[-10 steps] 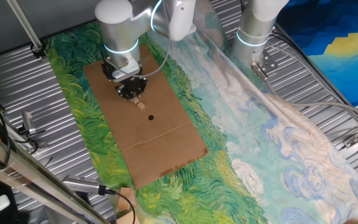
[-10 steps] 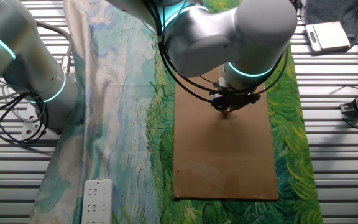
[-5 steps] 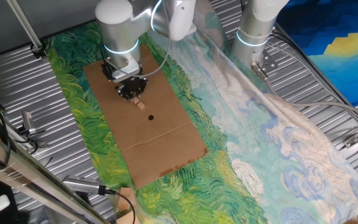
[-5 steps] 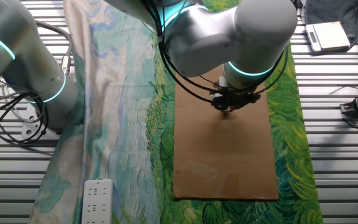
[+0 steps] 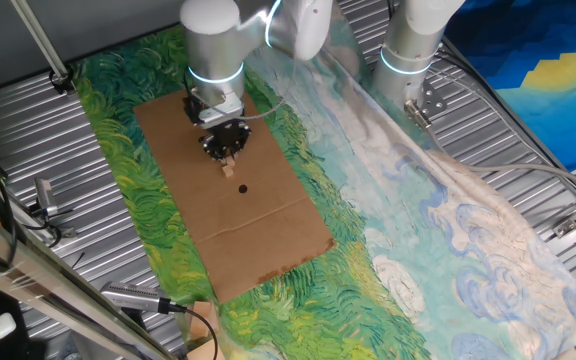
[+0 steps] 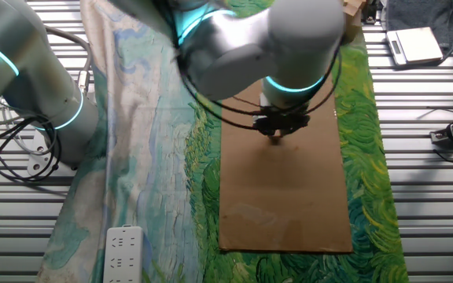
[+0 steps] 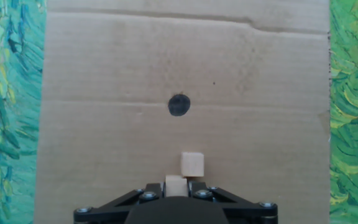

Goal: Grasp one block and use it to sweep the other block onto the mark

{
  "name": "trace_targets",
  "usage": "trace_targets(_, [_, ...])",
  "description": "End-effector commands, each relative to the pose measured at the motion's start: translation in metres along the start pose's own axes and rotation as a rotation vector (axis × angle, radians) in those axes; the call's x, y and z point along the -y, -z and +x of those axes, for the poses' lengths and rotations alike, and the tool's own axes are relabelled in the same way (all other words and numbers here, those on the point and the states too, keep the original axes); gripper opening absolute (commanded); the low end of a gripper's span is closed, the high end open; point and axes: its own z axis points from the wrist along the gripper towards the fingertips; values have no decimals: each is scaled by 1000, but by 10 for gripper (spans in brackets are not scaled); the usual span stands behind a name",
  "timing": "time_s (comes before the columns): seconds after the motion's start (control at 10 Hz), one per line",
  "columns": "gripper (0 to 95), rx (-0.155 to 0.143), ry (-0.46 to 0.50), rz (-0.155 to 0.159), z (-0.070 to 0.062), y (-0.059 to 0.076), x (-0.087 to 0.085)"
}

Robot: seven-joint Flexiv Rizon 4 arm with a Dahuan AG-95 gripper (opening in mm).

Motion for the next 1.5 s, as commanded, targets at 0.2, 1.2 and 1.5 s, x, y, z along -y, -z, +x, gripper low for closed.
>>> trace_targets(0.2, [0,3,-1,-13,-2,-2,4])
trace_targets(1.2, [0,-2,-9,-13,-7,11,18])
trace_targets(1.5, [0,-2,-10,-14,-13,13,24])
